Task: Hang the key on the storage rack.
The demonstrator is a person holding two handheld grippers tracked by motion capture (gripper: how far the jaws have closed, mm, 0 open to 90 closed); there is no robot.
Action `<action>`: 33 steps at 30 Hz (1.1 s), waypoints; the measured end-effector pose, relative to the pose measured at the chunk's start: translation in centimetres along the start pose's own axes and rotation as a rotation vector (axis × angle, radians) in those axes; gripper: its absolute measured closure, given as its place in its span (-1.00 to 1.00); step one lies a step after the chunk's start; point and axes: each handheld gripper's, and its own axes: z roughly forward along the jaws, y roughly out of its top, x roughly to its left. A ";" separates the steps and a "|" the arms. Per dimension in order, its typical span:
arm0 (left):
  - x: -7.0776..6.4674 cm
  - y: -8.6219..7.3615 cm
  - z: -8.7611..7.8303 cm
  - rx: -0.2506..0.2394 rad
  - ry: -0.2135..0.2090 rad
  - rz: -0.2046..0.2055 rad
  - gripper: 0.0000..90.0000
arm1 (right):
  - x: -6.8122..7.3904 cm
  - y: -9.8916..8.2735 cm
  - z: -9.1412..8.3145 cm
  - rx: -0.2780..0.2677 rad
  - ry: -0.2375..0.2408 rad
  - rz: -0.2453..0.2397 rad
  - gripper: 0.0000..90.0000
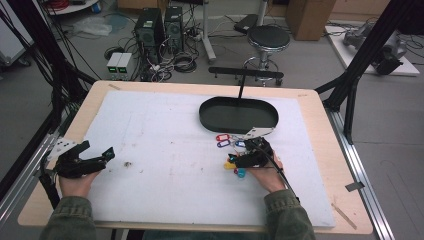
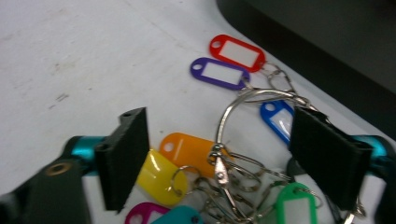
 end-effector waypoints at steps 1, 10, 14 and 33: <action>0.0 0.0 0.0 0.002 -0.002 0.002 -0.96 | 0.1 0.1 0.2 0.014 0.008 -0.005 -0.36; 0.0 0.0 0.1 0.006 -0.001 0.002 -0.96 | -0.2 0.0 1.1 0.088 0.013 0.040 0.06; 0.0 0.0 0.1 0.004 -0.002 0.001 -0.96 | -0.4 0.1 1.0 0.095 -0.006 0.063 0.40; 0.1 0.0 0.1 0.011 0.000 -0.004 -0.96 | 0.7 0.6 0.1 0.109 -0.052 0.013 0.82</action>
